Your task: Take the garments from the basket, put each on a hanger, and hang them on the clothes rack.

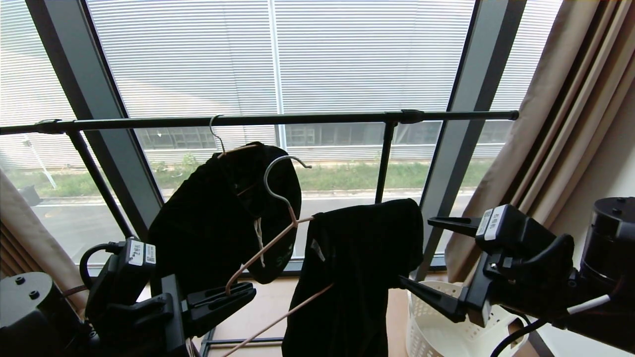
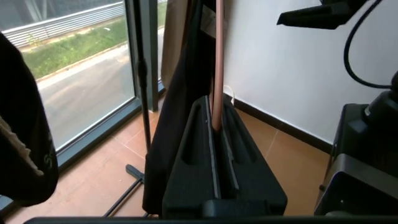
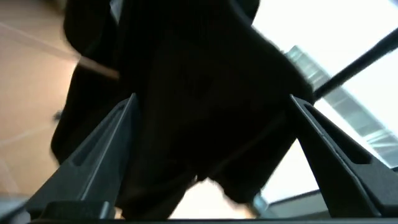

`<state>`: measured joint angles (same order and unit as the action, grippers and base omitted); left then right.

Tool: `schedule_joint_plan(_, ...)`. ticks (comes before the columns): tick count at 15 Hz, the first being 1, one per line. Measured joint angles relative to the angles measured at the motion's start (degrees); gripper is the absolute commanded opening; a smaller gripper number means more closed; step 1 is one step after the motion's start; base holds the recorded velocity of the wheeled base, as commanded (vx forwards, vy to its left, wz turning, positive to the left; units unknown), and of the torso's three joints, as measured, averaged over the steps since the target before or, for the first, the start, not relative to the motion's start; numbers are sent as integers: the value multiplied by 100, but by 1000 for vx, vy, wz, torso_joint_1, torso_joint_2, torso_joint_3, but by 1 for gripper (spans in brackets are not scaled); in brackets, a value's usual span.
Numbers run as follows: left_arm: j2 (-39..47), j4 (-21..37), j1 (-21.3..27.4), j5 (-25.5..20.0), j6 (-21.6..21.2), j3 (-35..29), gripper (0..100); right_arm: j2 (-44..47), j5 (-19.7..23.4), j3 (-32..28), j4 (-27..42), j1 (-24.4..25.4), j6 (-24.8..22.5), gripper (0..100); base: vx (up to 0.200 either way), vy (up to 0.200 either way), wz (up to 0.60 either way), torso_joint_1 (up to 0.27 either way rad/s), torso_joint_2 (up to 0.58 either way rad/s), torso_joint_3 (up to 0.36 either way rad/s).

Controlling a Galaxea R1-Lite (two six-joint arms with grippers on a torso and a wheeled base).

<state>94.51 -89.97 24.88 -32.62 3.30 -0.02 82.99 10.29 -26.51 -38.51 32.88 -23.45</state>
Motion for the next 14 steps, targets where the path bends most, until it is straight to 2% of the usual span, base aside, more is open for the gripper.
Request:
schedule_joint_plan(3, 0, 0, 0, -6, -7, 2, 0, -119, 881, -444, 892, -599, -345, 100, 0, 0, 0, 0, 0, 0)
schedule_joint_plan(6, 0, 2, 52, -6, -7, 2, 0, -55, 1425, -1508, 2514, -1003, -1002, 100, 0, 0, 0, 0, 0, 0)
schedule_joint_plan(8, 0, 2, 155, -2, -16, 2, 0, 71, 1557, -2560, 3985, -1117, -1568, 100, 0, 0, 0, 0, 0, 0)
schedule_joint_plan(12, 0, 2, 340, 0, -16, 2, 0, 733, 1677, -5318, 7199, -1257, -2994, 100, 0, 0, 0, 0, 0, 0)
schedule_joint_plan(14, 0, 5, 404, 2, -16, 2, 0, 1253, 1763, -6682, 8835, -1298, -3501, 100, 0, 0, 0, 0, 0, 0)
